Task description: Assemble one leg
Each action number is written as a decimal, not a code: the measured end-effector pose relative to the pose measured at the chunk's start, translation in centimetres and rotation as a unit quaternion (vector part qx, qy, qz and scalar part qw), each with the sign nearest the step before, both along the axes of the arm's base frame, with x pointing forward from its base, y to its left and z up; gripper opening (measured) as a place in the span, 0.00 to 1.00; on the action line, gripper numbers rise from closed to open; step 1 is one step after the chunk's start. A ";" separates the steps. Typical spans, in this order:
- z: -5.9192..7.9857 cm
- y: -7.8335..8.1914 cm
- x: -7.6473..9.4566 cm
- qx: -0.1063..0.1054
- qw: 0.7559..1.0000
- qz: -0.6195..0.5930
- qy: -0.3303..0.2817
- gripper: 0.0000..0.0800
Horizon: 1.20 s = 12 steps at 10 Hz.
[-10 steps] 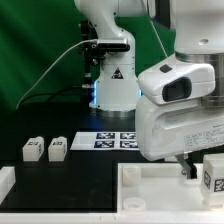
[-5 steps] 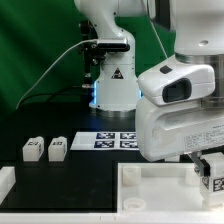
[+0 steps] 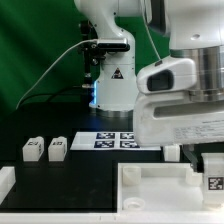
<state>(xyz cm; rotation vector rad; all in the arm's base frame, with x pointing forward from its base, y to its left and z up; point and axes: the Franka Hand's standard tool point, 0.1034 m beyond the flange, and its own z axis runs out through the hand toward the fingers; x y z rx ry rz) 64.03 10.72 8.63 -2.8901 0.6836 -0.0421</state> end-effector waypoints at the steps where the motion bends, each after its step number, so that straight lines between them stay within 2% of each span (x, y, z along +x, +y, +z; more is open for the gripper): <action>1: 0.0 0.0 -0.2 0.005 0.996 -0.090 0.009 0.37; 2: 0.0 -0.1 -0.2 0.008 0.984 -0.177 0.023 0.37; 5: 0.0 -0.3 -0.3 0.019 0.958 -0.284 0.047 0.37; 6: -0.1 -0.1 -0.5 0.025 0.933 -0.354 0.059 0.37; 8: -0.1 0.7 -0.8 0.041 0.856 -0.508 0.088 0.37; 9: -0.1 1.1 -0.8 0.046 0.842 -0.530 0.093 0.37; 10: -0.1 1.1 -0.8 0.044 0.853 -0.512 0.091 0.37; 11: -0.2 1.1 -0.9 0.044 0.854 -0.510 0.091 0.46; 12: -0.2 1.1 -0.9 0.039 0.877 -0.471 0.084 0.46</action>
Offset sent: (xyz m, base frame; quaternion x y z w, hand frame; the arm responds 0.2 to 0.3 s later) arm 0.0000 0.0000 0.0000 0.0000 0.0000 0.2667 0.9638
